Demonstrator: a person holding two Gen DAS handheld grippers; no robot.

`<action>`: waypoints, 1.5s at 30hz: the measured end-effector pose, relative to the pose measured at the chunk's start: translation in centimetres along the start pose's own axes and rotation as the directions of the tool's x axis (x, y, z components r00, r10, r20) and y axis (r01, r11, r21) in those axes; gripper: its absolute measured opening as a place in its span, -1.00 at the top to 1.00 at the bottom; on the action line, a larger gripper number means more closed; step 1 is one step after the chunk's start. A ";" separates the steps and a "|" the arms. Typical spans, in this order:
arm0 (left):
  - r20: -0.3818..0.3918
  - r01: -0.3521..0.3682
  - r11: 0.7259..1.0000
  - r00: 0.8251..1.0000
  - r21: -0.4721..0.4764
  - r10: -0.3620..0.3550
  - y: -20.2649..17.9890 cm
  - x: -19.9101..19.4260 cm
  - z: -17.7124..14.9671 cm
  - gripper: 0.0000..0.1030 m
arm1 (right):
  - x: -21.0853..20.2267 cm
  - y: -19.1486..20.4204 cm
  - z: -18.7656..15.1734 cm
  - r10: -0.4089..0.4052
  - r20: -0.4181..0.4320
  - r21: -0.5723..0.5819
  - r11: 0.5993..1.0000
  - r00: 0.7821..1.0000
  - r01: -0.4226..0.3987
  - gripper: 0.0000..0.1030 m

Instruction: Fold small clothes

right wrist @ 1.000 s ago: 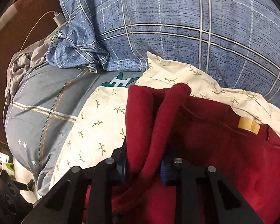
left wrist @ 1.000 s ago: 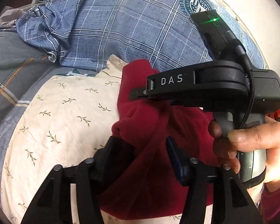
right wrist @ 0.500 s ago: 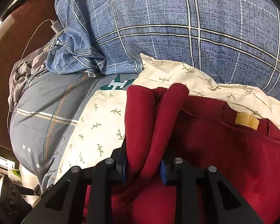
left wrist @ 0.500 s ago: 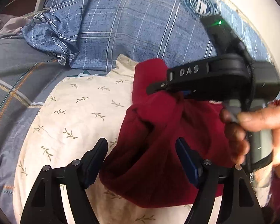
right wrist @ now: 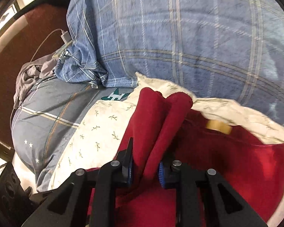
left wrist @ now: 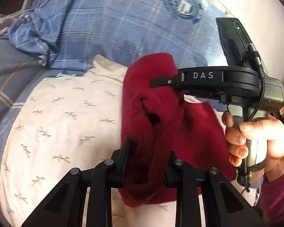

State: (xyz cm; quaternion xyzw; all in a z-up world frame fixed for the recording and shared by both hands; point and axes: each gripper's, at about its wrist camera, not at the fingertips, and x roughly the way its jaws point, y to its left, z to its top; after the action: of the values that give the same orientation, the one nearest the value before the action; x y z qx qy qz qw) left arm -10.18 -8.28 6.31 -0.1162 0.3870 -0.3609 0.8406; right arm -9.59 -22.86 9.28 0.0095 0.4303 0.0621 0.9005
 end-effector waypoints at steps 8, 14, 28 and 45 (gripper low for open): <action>-0.061 0.085 0.990 0.995 0.113 -0.079 -7.6 0.9 -0.4 0.57 | -5.6 -5.8 -1.5 -0.087 0.038 0.037 0.996 0.995 0.086 0.62; -0.140 0.145 0.976 0.983 0.161 -0.122 -13.0 4.8 -1.3 0.59 | -8.0 -11.8 -3.8 -0.157 0.042 0.125 0.981 0.987 0.150 0.64; -0.232 0.169 0.956 0.966 0.238 -0.113 -13.8 3.3 -3.4 -0.21 | -9.2 -18.5 -9.8 -0.114 0.084 0.421 0.905 0.990 0.068 0.17; -0.081 -0.081 0.964 0.991 0.253 0.105 -8.7 0.8 -3.7 -0.26 | -11.9 -9.6 -15.6 0.077 0.163 0.288 0.950 0.984 -0.122 -0.19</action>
State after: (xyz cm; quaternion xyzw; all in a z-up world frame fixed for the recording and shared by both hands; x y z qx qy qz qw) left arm -17.01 -14.78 7.50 0.0257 0.3826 -0.3717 0.8454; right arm -28.10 -34.41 7.94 0.1708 0.3650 0.0414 0.9143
